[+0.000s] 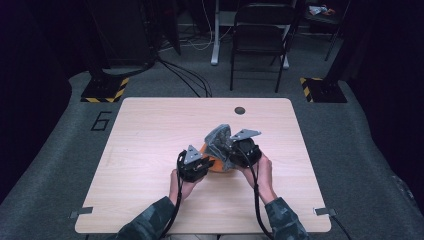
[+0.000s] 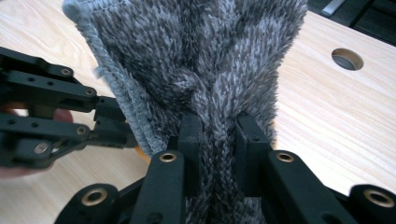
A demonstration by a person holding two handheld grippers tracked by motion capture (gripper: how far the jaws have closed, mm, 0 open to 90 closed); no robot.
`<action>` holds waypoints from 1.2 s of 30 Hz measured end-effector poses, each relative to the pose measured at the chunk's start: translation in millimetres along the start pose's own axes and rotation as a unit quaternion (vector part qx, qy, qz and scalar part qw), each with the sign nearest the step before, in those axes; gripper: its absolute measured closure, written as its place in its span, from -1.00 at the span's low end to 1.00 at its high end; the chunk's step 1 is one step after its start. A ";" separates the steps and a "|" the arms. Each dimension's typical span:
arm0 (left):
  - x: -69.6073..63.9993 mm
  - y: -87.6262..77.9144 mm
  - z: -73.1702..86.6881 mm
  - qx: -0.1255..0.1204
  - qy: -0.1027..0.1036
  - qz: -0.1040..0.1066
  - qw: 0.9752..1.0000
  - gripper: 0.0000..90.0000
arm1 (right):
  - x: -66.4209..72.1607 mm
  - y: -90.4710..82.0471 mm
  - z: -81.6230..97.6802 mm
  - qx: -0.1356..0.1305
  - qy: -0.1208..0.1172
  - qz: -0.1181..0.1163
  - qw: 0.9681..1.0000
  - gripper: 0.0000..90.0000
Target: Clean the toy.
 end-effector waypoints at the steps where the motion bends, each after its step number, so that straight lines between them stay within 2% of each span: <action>1: 0.2 1.1 1.3 0.002 0.002 -0.001 1.000 0.75 | 1.3 3.6 2.3 0.005 -0.001 0.007 1.000 0.67; 6: 3.7 3.3 4.1 0.010 0.008 -0.001 1.000 0.75 | 0.9 10.7 5.8 0.006 -0.021 0.023 0.999 0.67; 7: 4.1 4.2 4.6 0.009 0.006 -0.002 1.000 0.75 | 0.9 10.9 6.8 0.010 -0.016 0.026 0.999 0.67; 9: 6.2 4.7 5.9 0.011 0.003 -0.003 1.000 0.75 | -2.1 12.7 8.0 0.017 -0.022 0.033 0.999 0.67; 12: 9.3 5.0 7.2 0.013 0.000 -0.001 1.000 0.74 | -8.3 16.0 11.5 0.027 -0.010 0.036 0.999 0.67; 15: 11.7 5.4 8.1 0.016 0.006 -0.003 1.000 0.74 | -14.3 18.4 14.7 0.038 -0.003 0.038 0.999 0.67; 19: 14.0 5.8 9.0 0.017 0.007 -0.004 1.000 0.73 | -20.6 21.2 17.5 0.047 -0.006 0.040 0.998 0.67; 20: 13.8 6.2 9.2 0.016 0.002 -0.003 1.000 0.73 | -22.4 22.2 18.1 0.046 -0.007 0.040 0.998 0.67; 24: 14.5 6.4 9.7 0.015 0.001 0.001 1.000 0.73 | -29.0 25.8 22.0 0.058 0.001 0.043 0.997 0.67; 36: 15.8 6.8 10.0 0.015 0.001 0.002 1.000 0.73 | -49.2 41.4 39.8 0.101 0.021 0.063 0.993 0.67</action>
Point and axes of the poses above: each handheld gripper's, and its own axes: y roughly forward along the jaws, z roughly out of its underside, x roughly to its left, the point moved 4 cm from there along y, roughly forward along the jaws, and after that the axes turned 10 degrees about y, right-handed, at the moved point
